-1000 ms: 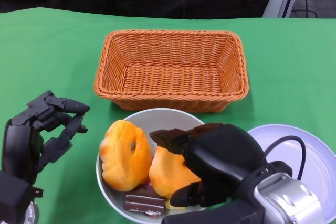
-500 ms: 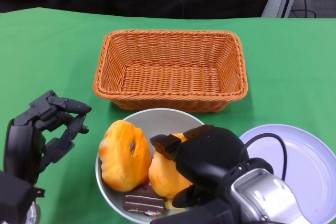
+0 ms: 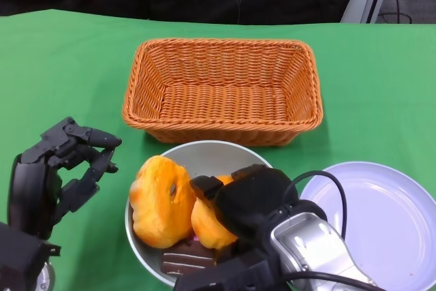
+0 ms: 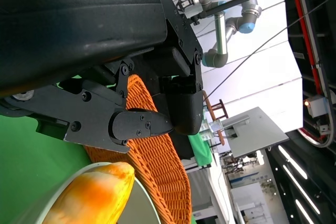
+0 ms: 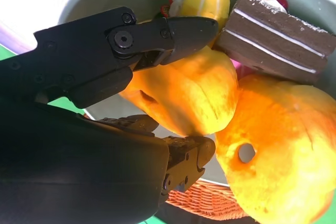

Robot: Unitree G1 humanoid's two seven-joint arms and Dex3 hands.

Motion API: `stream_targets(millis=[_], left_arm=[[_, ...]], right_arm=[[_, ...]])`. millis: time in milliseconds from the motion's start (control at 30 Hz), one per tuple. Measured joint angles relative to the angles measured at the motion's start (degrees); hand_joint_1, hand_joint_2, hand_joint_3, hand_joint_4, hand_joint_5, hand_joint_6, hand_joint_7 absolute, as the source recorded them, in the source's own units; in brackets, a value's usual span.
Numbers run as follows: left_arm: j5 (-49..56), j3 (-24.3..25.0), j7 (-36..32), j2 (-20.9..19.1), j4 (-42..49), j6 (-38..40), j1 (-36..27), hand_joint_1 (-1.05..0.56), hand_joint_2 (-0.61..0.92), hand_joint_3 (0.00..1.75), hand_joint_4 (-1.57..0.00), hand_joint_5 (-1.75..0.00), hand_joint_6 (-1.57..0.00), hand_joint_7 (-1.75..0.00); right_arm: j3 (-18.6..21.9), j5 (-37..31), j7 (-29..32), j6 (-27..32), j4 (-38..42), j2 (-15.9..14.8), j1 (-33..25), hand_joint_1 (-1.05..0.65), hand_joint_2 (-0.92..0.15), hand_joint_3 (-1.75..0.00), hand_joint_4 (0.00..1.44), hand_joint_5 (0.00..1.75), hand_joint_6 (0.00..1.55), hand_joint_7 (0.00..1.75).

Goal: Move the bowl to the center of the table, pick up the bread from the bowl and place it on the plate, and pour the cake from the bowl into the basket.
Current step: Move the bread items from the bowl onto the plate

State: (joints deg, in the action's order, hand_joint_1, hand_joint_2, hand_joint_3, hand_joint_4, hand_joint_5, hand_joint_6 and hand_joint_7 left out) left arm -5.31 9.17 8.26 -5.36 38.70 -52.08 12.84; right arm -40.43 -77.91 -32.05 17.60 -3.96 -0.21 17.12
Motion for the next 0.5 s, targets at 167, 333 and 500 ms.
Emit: stream_targets(millis=[167,333,500], left_arm=[[0.0,-0.3,0.0,0.4,-1.4,0.2,-0.3,-0.16,0.90,0.42,-0.70,-1.54,-0.75,-1.17],[0.0,-0.3,0.0,0.7,-1.9,0.5,-0.9,-0.14,0.89,0.44,-0.70,-1.54,-0.75,-1.17],[0.1,-0.3,0.0,0.7,-2.1,0.9,-1.1,-0.14,0.88,0.47,-0.69,-1.55,-0.75,-1.17]], right_arm=[[-1.1,-0.6,2.0,0.7,3.4,0.4,1.2,-0.96,-0.92,-0.27,0.26,0.00,0.15,0.00],[-2.6,-1.6,5.7,1.1,5.8,0.5,1.6,-0.82,-0.92,-0.25,0.51,0.12,0.34,0.06],[-3.0,-1.3,13.2,1.1,8.0,0.5,1.6,-0.58,-0.92,-0.13,0.89,0.33,0.71,0.10]])
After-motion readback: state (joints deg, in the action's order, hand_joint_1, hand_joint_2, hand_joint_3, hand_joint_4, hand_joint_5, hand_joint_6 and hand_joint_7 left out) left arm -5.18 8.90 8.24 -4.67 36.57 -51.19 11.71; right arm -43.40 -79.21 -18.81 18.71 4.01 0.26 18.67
